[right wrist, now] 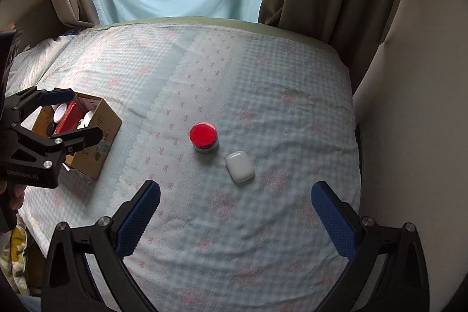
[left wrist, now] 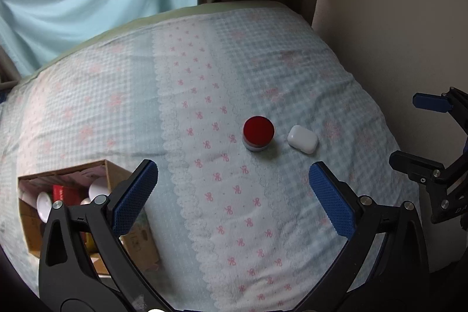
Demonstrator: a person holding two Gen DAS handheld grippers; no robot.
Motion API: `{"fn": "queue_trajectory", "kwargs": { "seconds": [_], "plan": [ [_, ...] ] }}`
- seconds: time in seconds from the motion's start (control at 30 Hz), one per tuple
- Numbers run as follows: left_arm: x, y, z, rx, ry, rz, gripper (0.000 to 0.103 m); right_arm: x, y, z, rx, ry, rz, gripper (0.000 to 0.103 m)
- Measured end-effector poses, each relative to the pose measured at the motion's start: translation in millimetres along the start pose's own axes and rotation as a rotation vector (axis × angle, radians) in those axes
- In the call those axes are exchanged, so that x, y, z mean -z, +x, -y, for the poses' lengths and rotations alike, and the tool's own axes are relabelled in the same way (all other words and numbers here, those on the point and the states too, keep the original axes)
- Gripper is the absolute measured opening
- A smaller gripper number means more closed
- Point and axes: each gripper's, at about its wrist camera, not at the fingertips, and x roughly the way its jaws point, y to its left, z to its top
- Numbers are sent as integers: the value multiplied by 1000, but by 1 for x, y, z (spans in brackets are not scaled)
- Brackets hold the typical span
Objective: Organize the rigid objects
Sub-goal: 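Withdraw both tools from the box toward the red jar and earbud case, then grasp the red-lid jar with left tool while right tool grasps white earbud case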
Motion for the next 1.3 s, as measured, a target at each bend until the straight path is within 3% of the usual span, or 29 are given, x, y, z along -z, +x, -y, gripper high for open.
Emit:
{"fn": "queue_trajectory", "kwargs": {
  "seconds": [0.1, 0.27, 0.33, 0.47, 0.53, 0.6, 0.7, 0.77, 0.83, 1.3],
  "plan": [
    [-2, 51, 6, 6, 32, -11, 103, 3, 39, 7, -8, -50, -4, 103],
    [-3, 125, 13, 40, 48, -38, 102, 8, 106, 15, -25, -101, -33, 93],
    [-3, 149, 16, 47, 57, -50, 97, 11, 129, 16, -35, -119, -43, 86],
    [0, 183, 18, 75, 53, -74, 88, 18, 166, 10, -42, -180, -54, 83],
    [2, 195, 20, 90, 57, -87, 86, 22, 181, 7, -48, -205, -75, 74],
    [2, 204, 22, 97, 68, -92, 85, 24, 191, 5, -55, -228, -92, 69],
    [2, 212, 25, 100, 88, -98, 70, 23, 197, 2, -57, -250, -88, 65],
    [0, 213, 26, 91, 98, -91, 64, 21, 199, 0, -68, -249, -89, 57],
    [-2, 213, 26, 111, 104, -90, 51, 20, 201, -1, -55, -254, -92, 45],
    [-2, 195, 18, 98, 74, -78, 50, 15, 193, -4, -32, -204, -84, 44]
  ]
}}
